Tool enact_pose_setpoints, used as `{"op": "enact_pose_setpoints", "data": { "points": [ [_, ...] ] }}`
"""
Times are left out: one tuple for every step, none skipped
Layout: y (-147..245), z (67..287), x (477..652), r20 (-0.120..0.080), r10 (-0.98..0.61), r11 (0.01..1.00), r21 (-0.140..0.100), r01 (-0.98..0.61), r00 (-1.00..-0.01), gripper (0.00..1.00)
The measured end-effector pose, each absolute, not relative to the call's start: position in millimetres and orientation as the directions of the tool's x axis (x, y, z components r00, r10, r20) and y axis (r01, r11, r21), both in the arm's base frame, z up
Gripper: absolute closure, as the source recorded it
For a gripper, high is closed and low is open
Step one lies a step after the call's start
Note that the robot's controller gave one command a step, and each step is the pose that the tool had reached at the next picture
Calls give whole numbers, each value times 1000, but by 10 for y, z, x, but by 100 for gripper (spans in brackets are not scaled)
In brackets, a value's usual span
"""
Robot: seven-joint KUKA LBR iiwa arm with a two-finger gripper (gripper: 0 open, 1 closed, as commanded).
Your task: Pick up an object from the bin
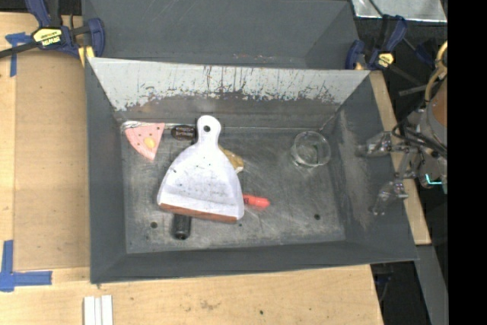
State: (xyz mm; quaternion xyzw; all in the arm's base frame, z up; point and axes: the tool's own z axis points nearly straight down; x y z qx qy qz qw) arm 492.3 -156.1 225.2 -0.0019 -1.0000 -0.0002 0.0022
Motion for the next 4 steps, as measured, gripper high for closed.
{"op": "enact_pose_setpoints", "data": {
  "points": [
    [-1553, 2292, 4941, -4, 1, 1000, -1, 1, -1000, 0],
    [-1561, 1648, 5041, -9, 2, 1000, -3, 2, -1000, 0],
    [-1554, 1457, 5047, 4, -151, 989, 2, -151, -989, 0],
    [-1534, 1531, 5102, -4, -216, 976, -3, -216, -976, 0]
  ]
}}
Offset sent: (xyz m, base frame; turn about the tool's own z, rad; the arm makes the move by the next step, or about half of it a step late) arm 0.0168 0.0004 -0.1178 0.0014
